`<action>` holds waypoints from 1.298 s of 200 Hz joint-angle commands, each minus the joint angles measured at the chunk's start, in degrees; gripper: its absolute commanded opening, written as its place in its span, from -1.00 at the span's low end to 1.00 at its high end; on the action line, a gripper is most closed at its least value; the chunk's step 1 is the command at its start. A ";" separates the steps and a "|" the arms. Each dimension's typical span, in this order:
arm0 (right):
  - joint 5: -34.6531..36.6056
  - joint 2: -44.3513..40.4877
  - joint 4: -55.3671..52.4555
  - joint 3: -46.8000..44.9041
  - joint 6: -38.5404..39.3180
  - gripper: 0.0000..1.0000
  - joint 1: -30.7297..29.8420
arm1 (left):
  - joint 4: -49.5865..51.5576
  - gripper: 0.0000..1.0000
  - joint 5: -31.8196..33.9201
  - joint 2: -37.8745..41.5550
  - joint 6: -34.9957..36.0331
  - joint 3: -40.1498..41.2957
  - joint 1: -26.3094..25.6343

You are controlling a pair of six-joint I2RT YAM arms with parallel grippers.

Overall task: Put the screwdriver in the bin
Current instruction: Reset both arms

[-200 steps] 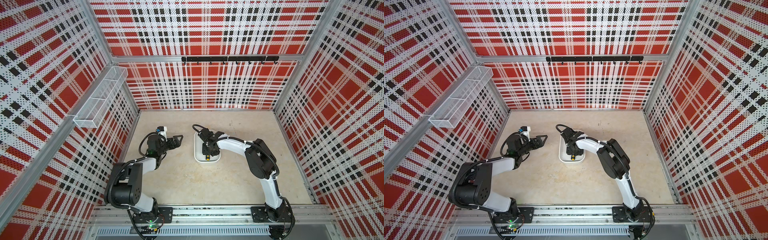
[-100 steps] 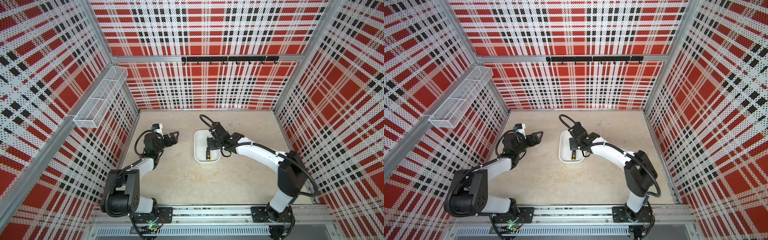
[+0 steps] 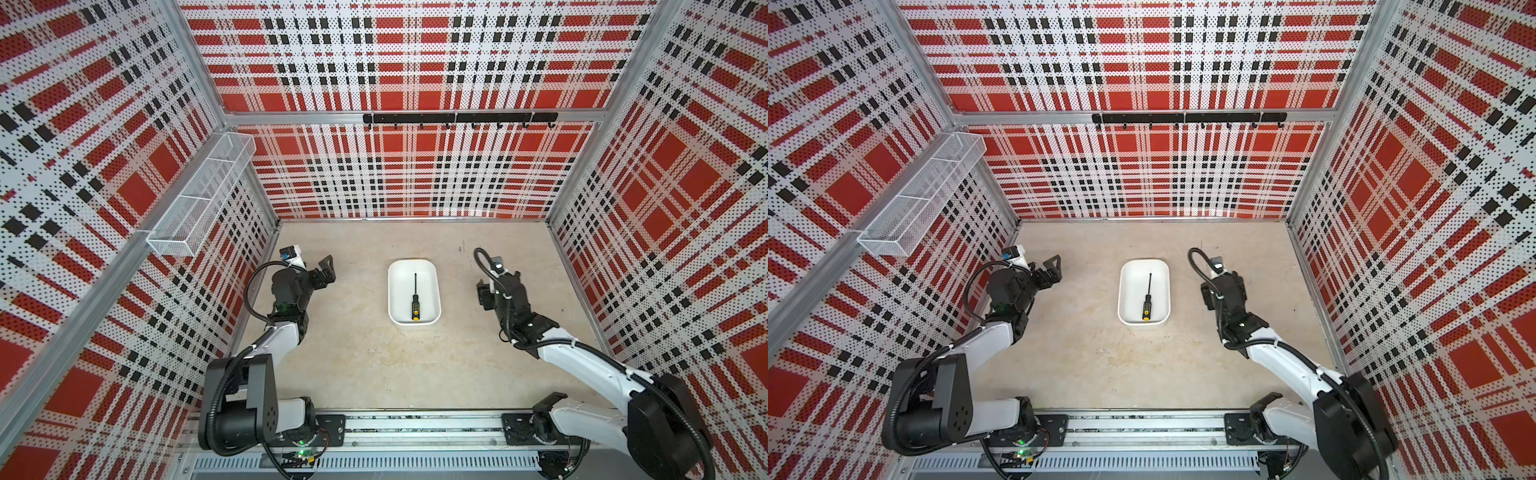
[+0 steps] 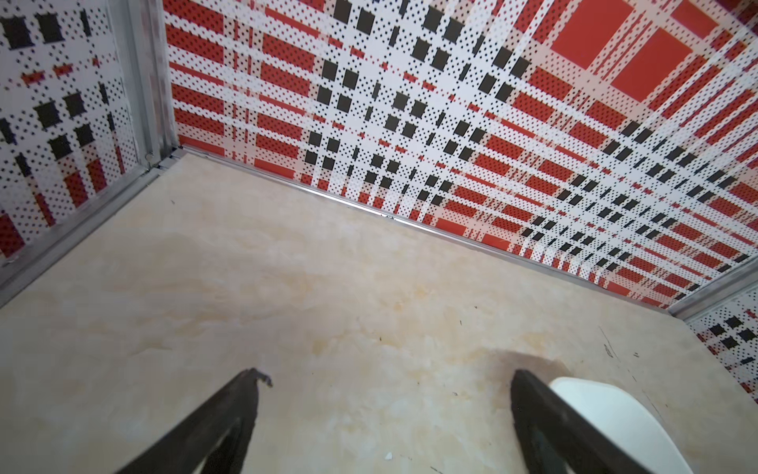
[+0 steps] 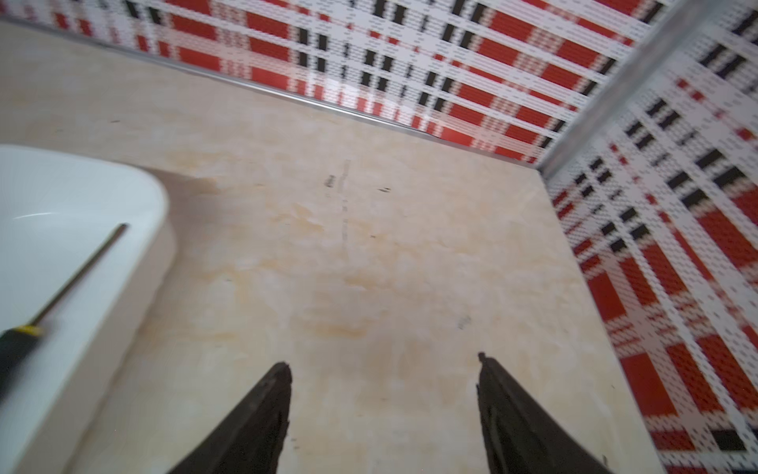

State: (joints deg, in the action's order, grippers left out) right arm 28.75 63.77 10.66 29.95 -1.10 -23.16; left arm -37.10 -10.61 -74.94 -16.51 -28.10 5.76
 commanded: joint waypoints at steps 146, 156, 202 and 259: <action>-10.94 26.50 58.73 -14.56 -1.22 0.74 17.38 | -41.53 0.96 5.38 -8.95 7.47 18.04 4.18; -12.47 26.61 58.39 -14.42 -1.65 0.75 18.23 | -45.69 0.96 6.02 -10.59 8.63 19.46 3.22; -12.88 26.65 58.12 -14.26 -1.72 0.82 18.36 | -54.47 0.96 10.60 -16.37 13.72 21.08 -2.13; -12.95 26.57 58.18 -14.38 -1.79 0.99 18.37 | -43.33 0.96 21.07 -15.36 14.18 16.11 -5.02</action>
State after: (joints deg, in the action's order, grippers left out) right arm 16.25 90.37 67.92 15.44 -2.87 -5.08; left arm -82.72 4.16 -90.04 -4.12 -9.91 2.04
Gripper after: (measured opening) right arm 0.997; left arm 0.981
